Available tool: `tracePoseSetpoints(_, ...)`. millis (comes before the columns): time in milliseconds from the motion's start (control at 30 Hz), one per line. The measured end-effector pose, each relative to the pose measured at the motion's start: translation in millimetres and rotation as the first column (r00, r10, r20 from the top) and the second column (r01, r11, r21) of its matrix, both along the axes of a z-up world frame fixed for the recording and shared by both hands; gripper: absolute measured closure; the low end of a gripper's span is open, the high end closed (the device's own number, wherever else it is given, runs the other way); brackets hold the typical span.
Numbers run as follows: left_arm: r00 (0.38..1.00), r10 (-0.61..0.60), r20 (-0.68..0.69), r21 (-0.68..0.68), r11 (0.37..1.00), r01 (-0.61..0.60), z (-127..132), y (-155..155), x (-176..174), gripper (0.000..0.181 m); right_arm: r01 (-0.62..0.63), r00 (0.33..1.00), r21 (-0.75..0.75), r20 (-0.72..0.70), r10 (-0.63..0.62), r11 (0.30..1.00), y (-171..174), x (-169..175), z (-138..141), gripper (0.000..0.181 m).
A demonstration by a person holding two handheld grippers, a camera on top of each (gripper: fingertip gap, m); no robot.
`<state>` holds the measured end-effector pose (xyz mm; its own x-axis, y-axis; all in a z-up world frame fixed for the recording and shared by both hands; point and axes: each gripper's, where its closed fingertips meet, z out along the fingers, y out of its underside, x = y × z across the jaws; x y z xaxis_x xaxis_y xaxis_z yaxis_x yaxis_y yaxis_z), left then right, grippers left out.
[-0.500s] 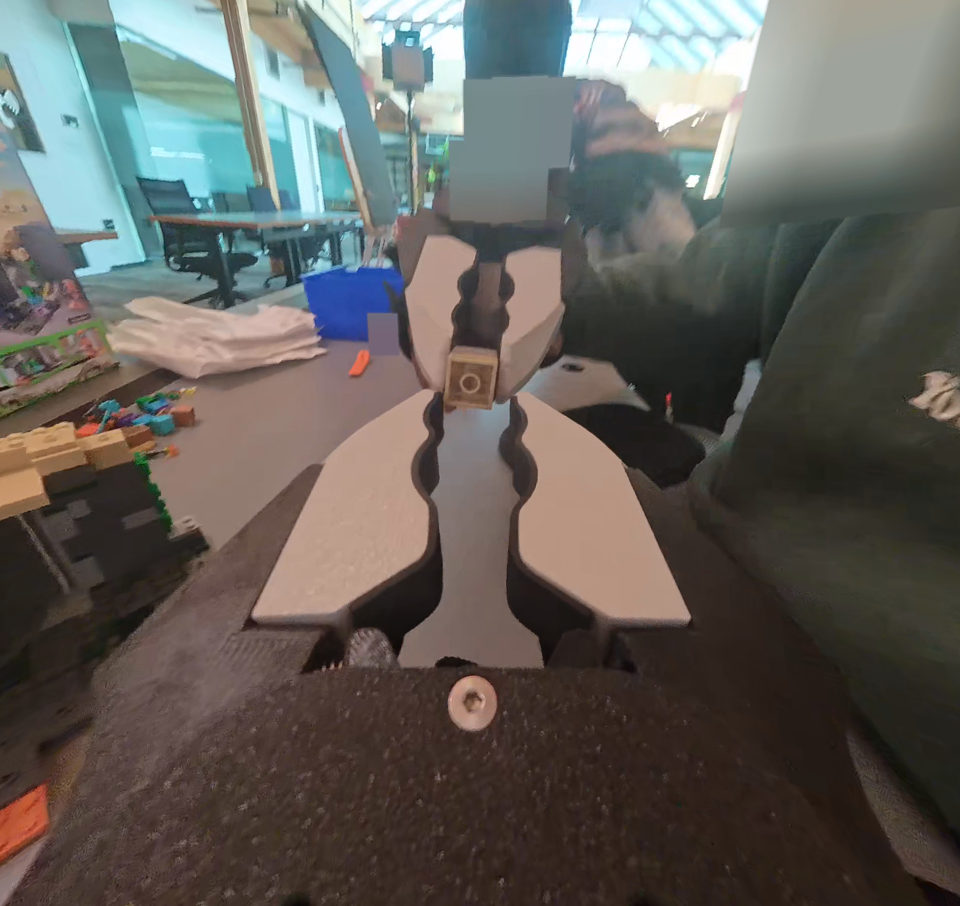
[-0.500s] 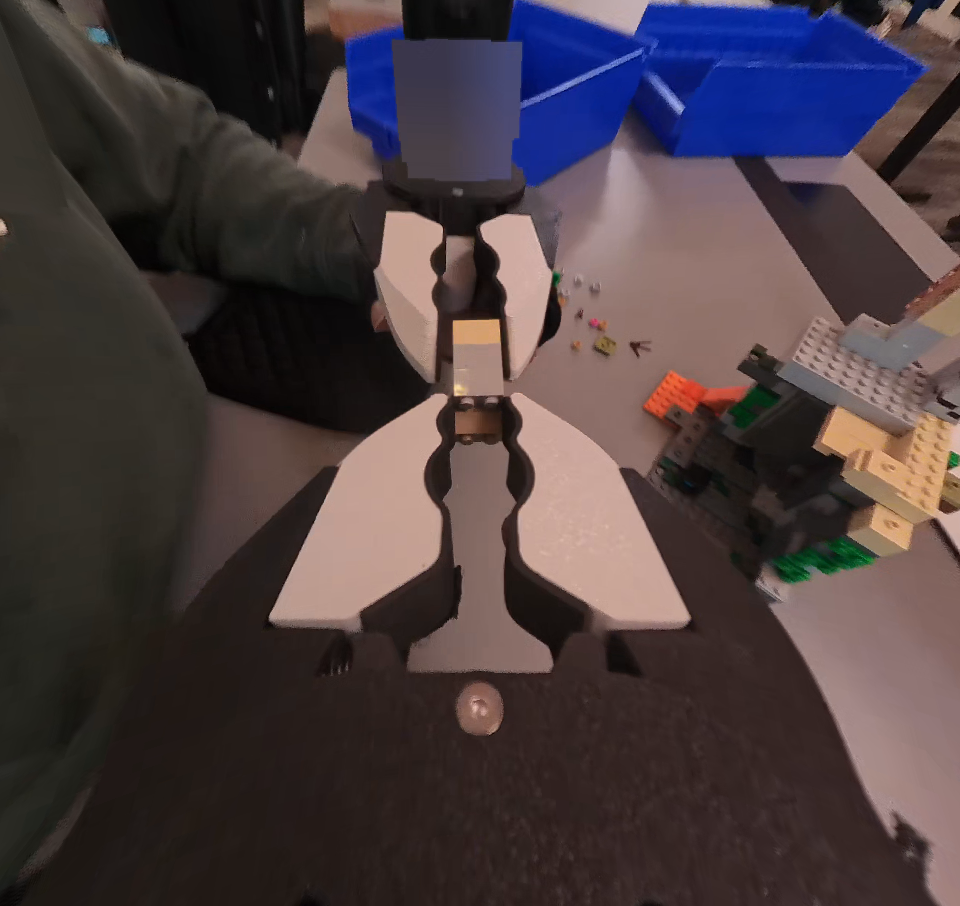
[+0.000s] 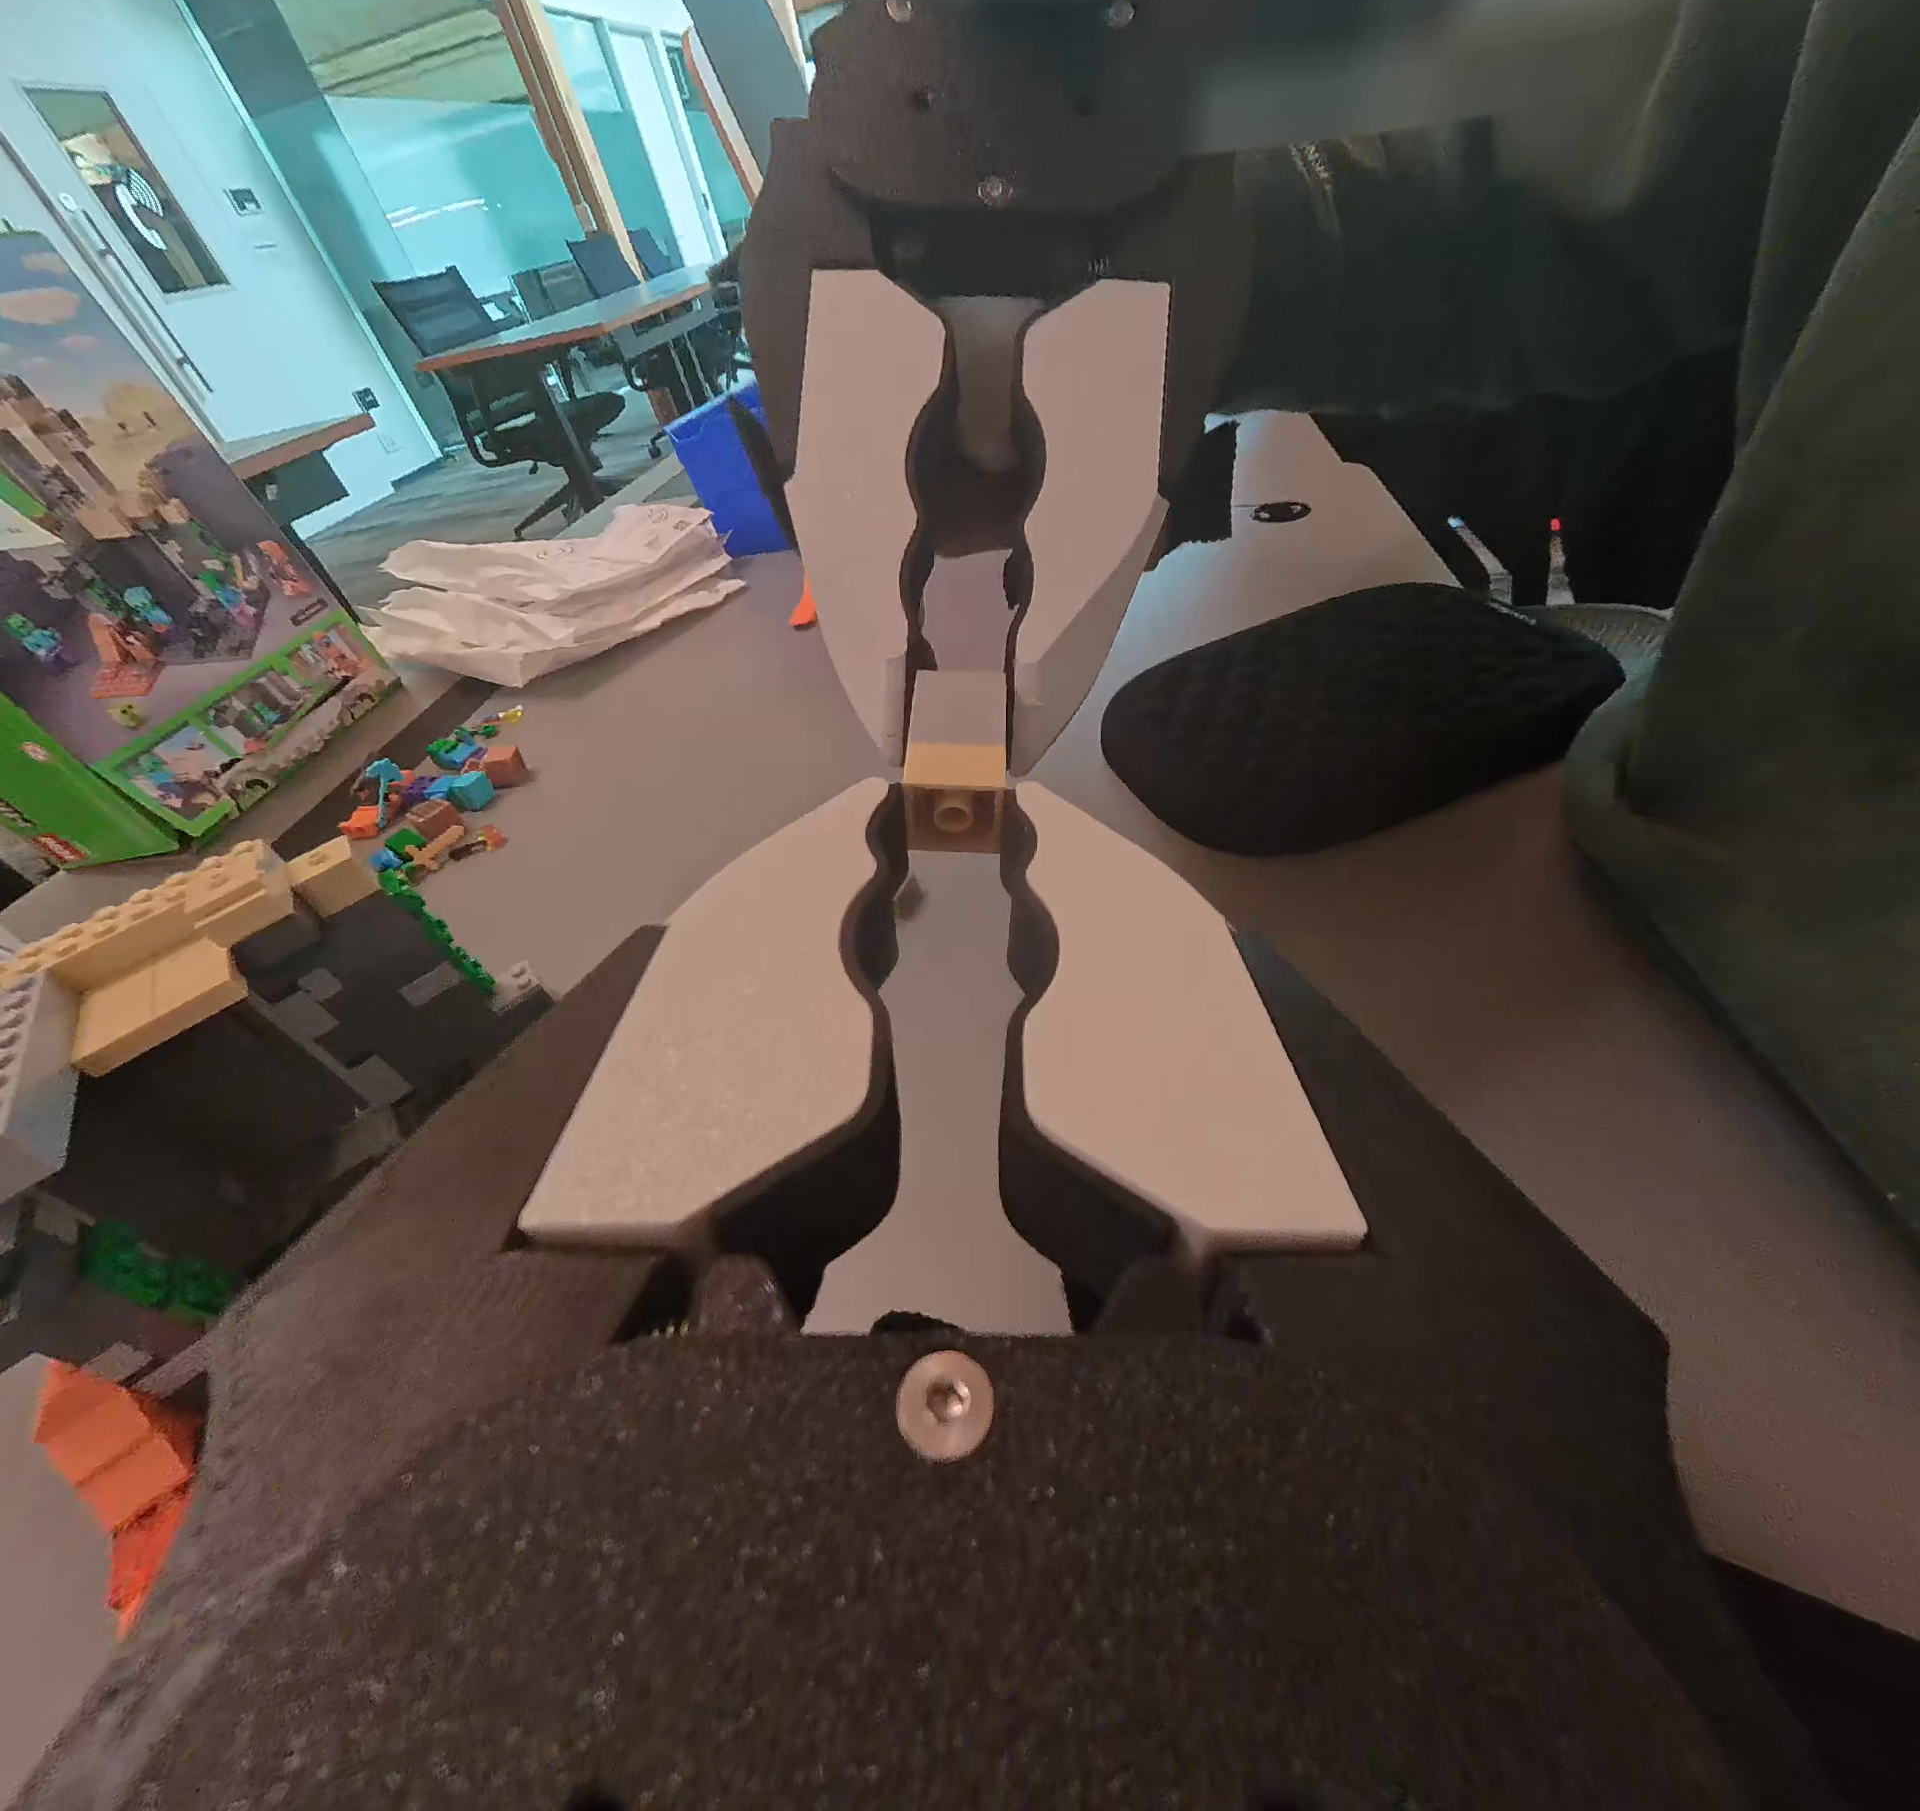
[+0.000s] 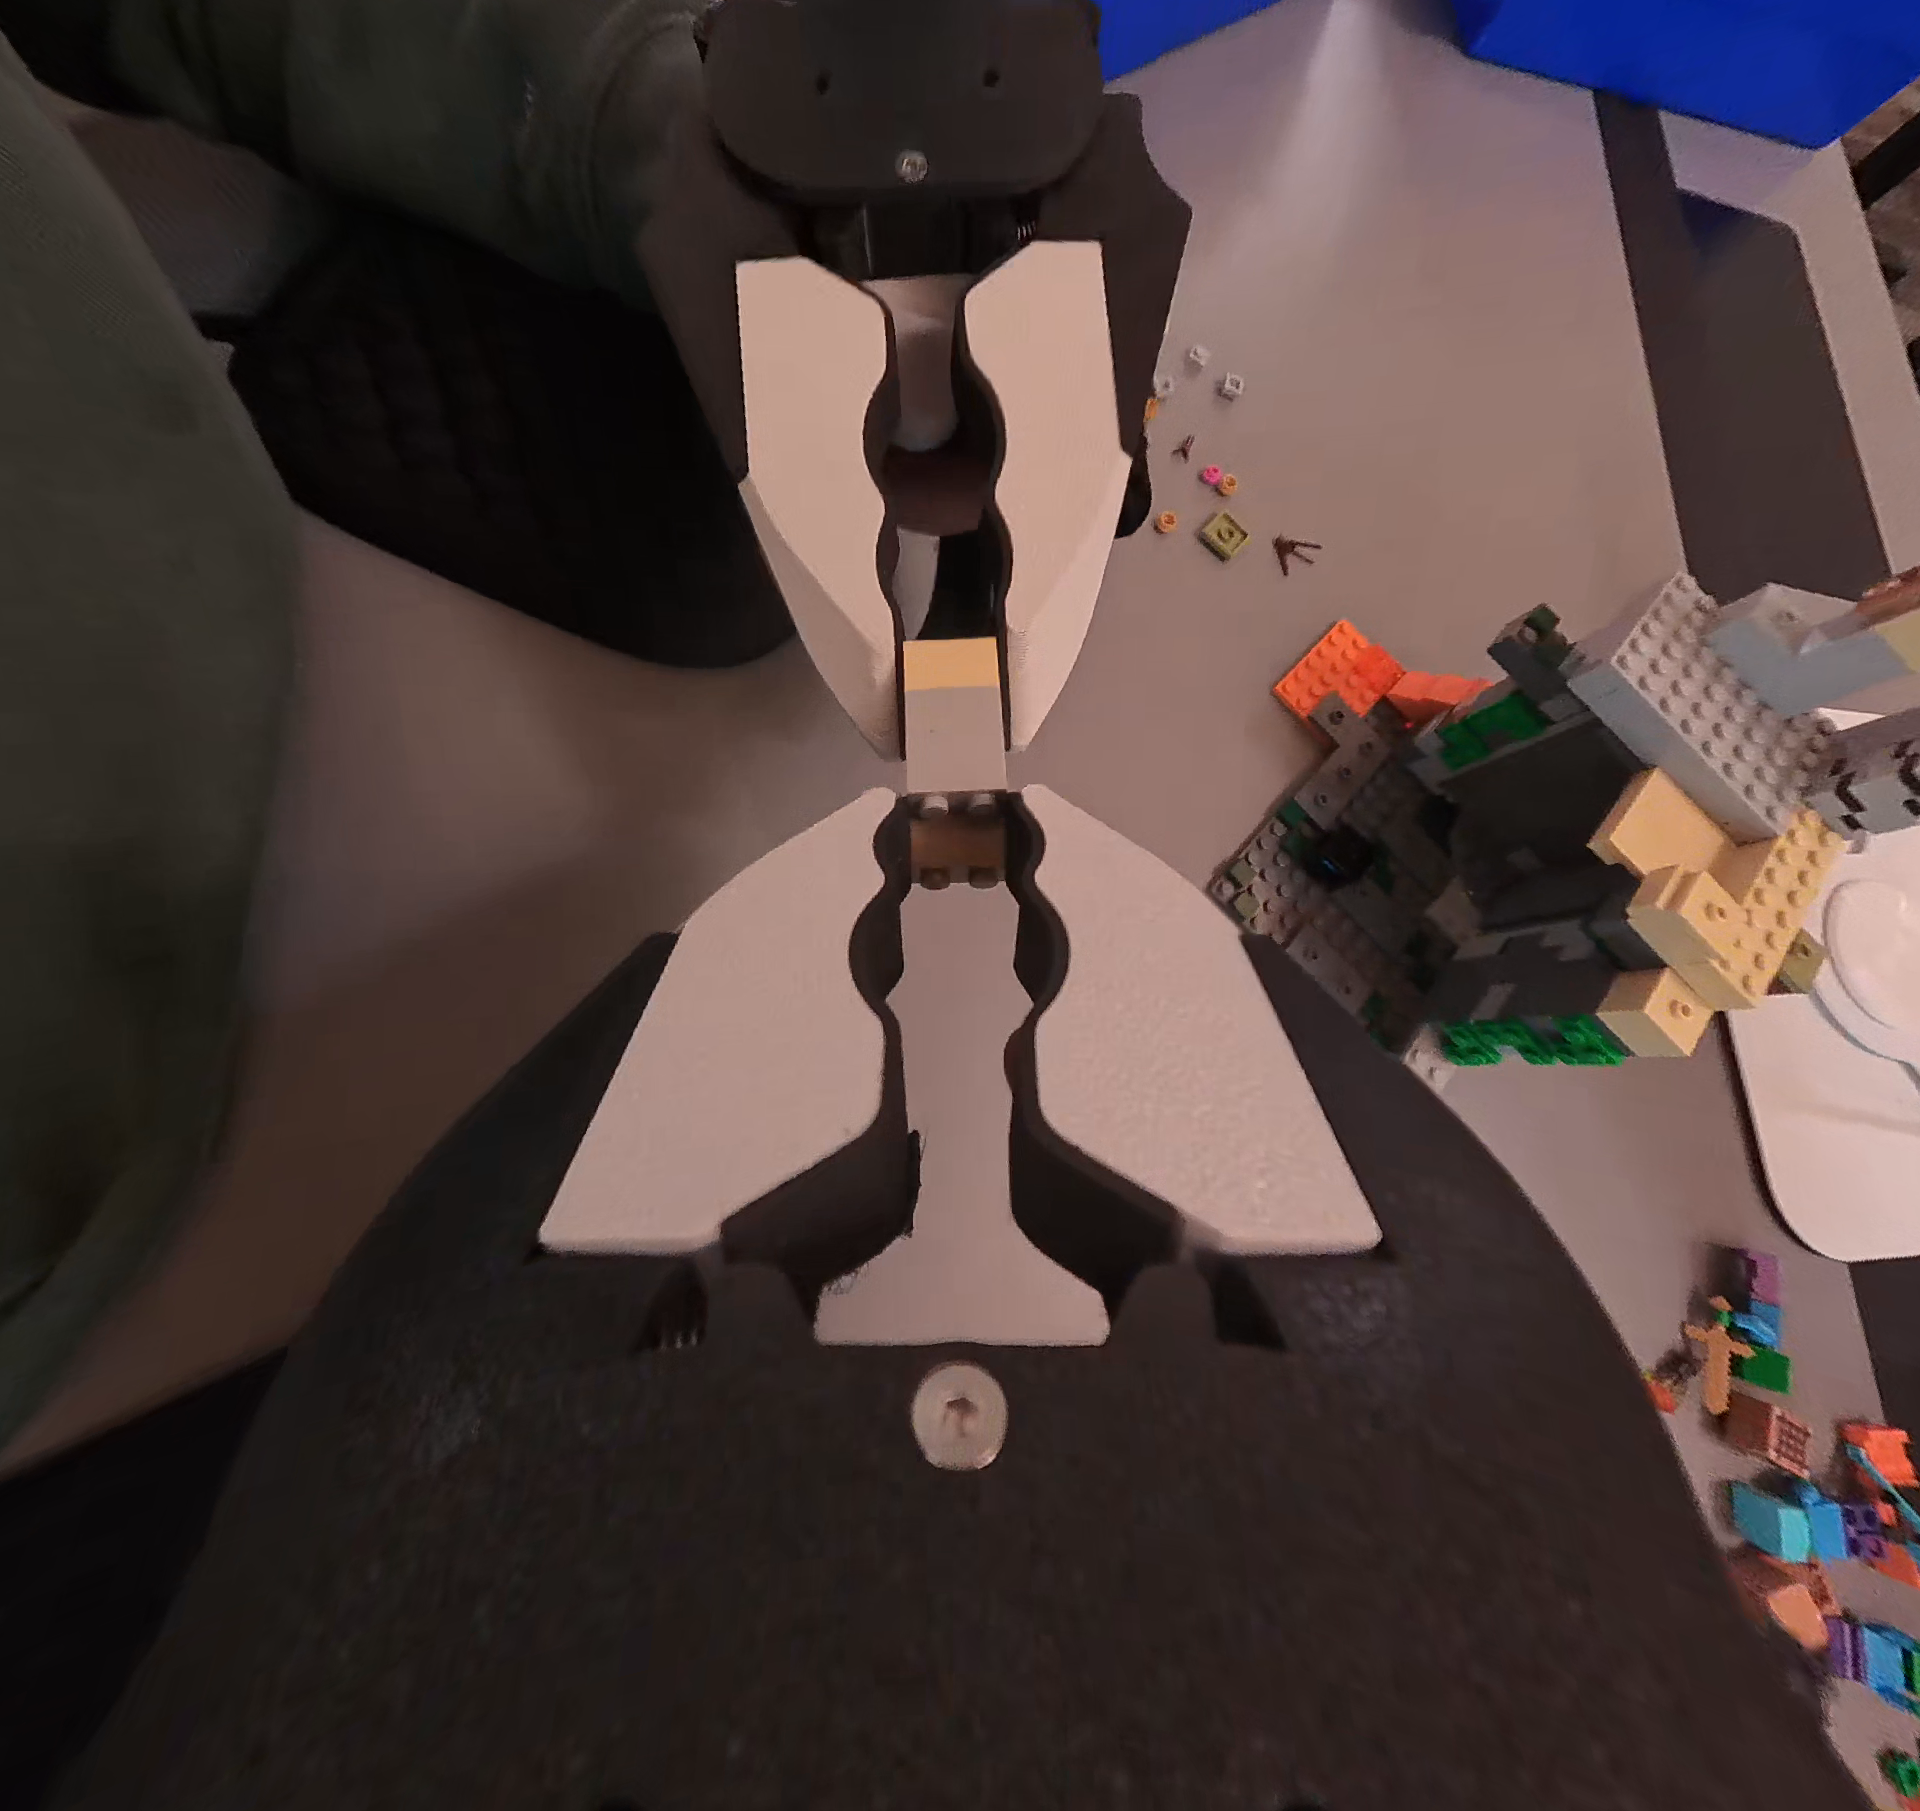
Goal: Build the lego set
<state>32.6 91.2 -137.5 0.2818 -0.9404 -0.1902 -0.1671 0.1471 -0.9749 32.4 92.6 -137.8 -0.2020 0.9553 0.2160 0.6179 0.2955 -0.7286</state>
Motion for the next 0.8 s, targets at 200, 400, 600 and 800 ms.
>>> tracePoseSetpoints(200, 0.988, -0.037, 0.152, -0.003, 0.999, 0.038, 23.5, -6.9, -4.8, 0.164, -0.017, 0.975, -0.058, -0.220, 0.004, 0.998, -6.1, -6.4, 25.6, 0.160)
tracePoseSetpoints(400, 0.976, -0.056, 0.211, -0.031, 0.997, 0.064, 32.0, -8.8, -8.0, 0.164, -0.023, 0.945, -0.091, -0.327, -0.008, 0.996, -7.5, -2.4, 36.2, 0.163)
tracePoseSetpoints(600, 0.974, -0.076, 0.213, -0.048, 0.995, 0.088, 31.6, -11.8, -6.6, 0.164, -0.040, 0.936, -0.092, -0.353, 0.005, 0.995, -11.6, -1.4, 37.7, 0.165)
tracePoseSetpoints(800, 0.970, -0.107, 0.219, -0.075, 0.989, 0.126, 29.7, -16.4, -7.0, 0.164, -0.060, 0.925, -0.121, -0.380, 0.010, 0.991, -16.3, -2.5, 36.2, 0.165)
